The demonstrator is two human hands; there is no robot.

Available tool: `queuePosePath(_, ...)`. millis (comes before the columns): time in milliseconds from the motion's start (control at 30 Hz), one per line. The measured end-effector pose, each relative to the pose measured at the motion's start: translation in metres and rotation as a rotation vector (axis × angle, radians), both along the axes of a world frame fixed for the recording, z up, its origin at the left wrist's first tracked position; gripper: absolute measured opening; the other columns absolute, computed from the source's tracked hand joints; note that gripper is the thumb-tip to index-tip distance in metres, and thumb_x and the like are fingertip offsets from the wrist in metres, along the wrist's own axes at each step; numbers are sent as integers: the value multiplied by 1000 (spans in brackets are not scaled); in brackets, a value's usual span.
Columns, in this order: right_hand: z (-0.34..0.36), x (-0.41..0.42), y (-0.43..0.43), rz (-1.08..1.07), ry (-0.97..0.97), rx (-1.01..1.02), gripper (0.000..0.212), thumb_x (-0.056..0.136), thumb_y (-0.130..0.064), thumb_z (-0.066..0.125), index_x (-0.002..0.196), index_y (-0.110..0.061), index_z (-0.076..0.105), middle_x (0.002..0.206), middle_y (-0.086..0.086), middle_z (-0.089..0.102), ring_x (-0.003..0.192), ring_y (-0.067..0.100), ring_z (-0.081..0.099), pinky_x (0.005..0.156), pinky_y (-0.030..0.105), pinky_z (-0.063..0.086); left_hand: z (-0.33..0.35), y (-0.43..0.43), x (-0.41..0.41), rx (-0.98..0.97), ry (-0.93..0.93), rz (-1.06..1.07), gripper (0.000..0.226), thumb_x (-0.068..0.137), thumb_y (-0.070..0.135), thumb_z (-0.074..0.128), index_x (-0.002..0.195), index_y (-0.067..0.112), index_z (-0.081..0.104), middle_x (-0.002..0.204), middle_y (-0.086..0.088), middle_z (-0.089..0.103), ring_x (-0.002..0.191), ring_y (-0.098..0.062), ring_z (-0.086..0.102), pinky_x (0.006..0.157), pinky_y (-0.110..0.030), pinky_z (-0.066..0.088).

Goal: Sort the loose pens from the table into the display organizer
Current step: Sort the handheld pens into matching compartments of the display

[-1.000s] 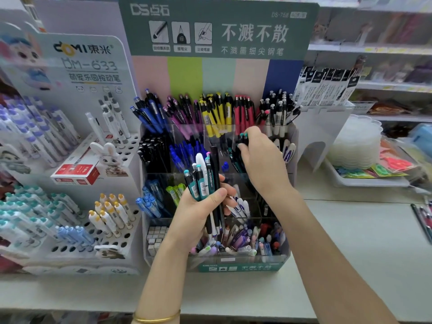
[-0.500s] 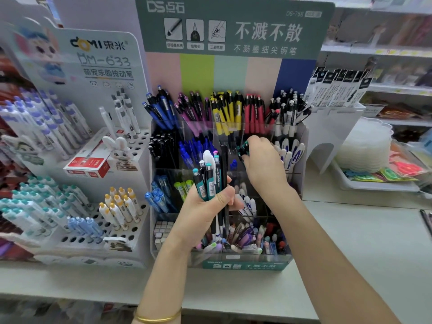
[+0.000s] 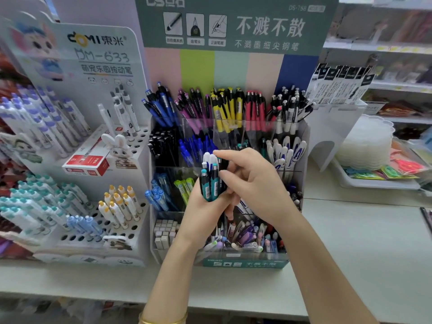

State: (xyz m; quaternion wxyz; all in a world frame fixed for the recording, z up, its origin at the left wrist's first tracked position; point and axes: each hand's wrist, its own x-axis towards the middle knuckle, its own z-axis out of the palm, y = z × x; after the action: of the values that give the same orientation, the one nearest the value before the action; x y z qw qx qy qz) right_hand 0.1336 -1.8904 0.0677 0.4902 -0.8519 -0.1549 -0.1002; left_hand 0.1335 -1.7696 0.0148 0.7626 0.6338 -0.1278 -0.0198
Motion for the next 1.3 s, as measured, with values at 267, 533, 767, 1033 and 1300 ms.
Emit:
queuePosePath(267, 6, 3, -6, 90, 245, 185, 14, 89, -5, 62, 99, -10, 52, 83, 6, 58, 54, 17, 55, 44, 21, 43, 4, 2, -5, -91, 99, -127, 12, 94, -6, 51, 92, 5, 57, 71, -3, 62, 55, -16, 50, 52, -30, 48)
queuePosePath(533, -2, 9, -6, 101, 251, 325, 16, 90, -3, 59, 100, -15, 58, 88, 15, 48, 66, 17, 52, 47, 19, 44, 9, -1, -6, -160, 201, -149, 7, 95, -2, 52, 96, 4, 51, 69, 0, 53, 54, -13, 47, 50, -28, 45)
queuePosePath(767, 3, 14, -3, 65, 267, 88, 18, 93, -22, 59, 109, -20, 66, 73, -5, 57, 49, -2, 50, 47, 10, 39, 9, -2, -2, -40, 221, -120, 13, 94, -5, 49, 93, 7, 53, 62, 4, 56, 52, -13, 45, 48, -27, 43)
queuePosePath(1033, -2, 17, 10, -21, 124, -175, 26, 86, -33, 66, 103, -19, 50, 99, -2, 56, 89, 13, 54, 70, 24, 45, 4, -9, 3, 183, 250, 51, 30, 90, 7, 58, 118, 5, 48, 53, -2, 54, 48, -14, 51, 55, -31, 46)
queuePosePath(1300, -4, 27, 3, 36, 92, -231, 20, 93, -29, 57, 97, -11, 50, 88, 3, 53, 73, 13, 48, 59, 17, 37, 10, -8, 1, 1, 397, -68, 45, 77, 4, 66, 119, 1, 49, 75, -7, 57, 62, -13, 54, 57, -28, 48)
